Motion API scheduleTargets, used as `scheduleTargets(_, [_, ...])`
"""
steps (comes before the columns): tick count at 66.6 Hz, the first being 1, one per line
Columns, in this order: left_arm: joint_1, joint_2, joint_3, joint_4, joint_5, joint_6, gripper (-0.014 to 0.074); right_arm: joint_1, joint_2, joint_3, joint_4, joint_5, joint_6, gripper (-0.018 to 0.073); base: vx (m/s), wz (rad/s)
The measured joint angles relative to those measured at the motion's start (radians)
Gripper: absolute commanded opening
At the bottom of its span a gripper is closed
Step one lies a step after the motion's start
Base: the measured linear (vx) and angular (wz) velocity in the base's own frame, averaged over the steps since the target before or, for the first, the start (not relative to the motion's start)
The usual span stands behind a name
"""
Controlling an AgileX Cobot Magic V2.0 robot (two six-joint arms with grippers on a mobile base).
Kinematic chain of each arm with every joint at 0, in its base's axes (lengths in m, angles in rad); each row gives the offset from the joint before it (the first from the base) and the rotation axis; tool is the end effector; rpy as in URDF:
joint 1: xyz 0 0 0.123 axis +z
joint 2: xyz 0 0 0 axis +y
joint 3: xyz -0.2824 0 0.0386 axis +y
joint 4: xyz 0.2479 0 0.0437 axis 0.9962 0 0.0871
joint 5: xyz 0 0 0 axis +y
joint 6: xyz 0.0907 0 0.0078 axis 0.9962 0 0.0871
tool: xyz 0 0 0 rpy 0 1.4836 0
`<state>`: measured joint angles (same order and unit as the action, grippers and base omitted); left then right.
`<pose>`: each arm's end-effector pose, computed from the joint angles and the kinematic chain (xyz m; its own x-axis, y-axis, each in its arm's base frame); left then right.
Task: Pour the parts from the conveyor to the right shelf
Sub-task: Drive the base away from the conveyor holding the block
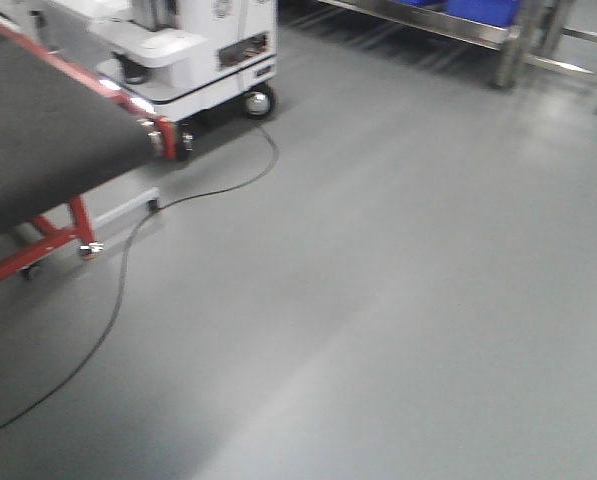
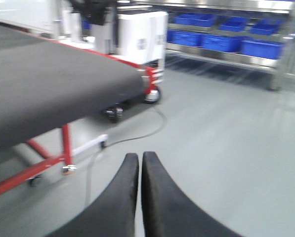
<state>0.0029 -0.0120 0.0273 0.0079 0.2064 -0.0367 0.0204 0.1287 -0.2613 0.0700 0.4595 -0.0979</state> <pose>0.0559 0.0003 0.1858 -0.1339 -0.0294 -0.9906 -0.0084 0.9996 -0.0285 0.0531 0.0039 0.2520 -0.2345 -0.0399 -0.9713 -0.0588 0.9979 -0.0268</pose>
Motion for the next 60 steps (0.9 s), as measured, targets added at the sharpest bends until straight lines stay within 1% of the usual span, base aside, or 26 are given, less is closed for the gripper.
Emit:
scheduleTargets(28, [0.000,0.000,0.000,0.000,0.000,0.000,-0.0006,0.000,0.000,0.000,0.000,0.000,0.000,-0.0005,-0.34,-0.72])
scheduleTargets(47, [0.000,0.000,0.000,0.000,0.000,0.000,-0.0006,0.000,0.000,0.000,0.000,0.000,0.000,-0.0005,-0.23,-0.86])
scheduleTargets(60, [0.000,0.000,0.000,0.000,0.000,0.000,-0.0006,0.000,0.000,0.000,0.000,0.000,0.000,-0.0005,-0.18,-0.71])
